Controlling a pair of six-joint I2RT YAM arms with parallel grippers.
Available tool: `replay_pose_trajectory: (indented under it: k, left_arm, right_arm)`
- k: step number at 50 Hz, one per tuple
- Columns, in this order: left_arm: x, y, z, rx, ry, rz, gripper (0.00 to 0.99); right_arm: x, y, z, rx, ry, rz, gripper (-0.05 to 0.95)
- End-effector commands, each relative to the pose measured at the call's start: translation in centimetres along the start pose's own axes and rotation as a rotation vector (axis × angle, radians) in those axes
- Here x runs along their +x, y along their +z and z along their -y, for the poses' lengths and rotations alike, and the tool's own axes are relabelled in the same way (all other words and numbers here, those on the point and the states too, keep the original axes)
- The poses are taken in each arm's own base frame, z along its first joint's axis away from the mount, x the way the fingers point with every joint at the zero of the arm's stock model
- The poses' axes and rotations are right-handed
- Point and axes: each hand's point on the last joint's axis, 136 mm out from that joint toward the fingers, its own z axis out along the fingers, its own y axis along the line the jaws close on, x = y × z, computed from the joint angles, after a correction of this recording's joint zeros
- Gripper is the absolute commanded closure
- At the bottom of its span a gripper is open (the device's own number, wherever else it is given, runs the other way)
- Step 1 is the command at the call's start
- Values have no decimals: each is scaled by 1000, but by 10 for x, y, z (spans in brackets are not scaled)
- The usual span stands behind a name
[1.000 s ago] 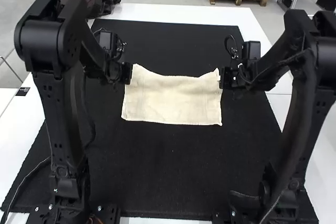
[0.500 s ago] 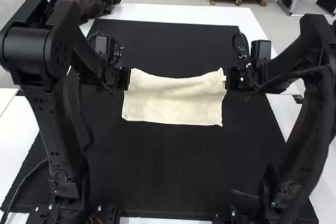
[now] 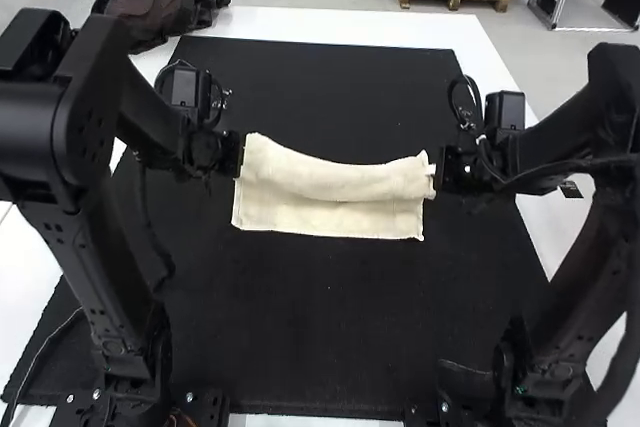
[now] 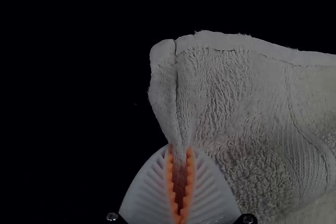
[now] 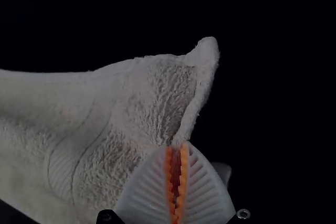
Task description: Fold the towel.
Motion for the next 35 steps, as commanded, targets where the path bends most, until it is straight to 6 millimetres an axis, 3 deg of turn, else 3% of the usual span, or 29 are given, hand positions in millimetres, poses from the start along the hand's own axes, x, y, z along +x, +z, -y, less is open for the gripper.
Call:
replay_pose_trajectory:
  k: [1, 18, 31, 35]
  left_arm:
    - [0, -6, 0, 5, -5, 8, 970]
    - [28, -10, -17, -34, -23, -37, 970]
    - [44, -11, -17, -40, -24, -46, 969]
    - [50, -11, -16, -41, -20, -45, 969]
  right_arm:
    - [-2, -7, 2, 1, -9, 19, 925]
    - [22, -7, 0, -16, 3, -31, 925]
    - [42, -3, 7, 10, 2, -49, 918]
    - [50, 0, 11, 22, 8, -62, 841]
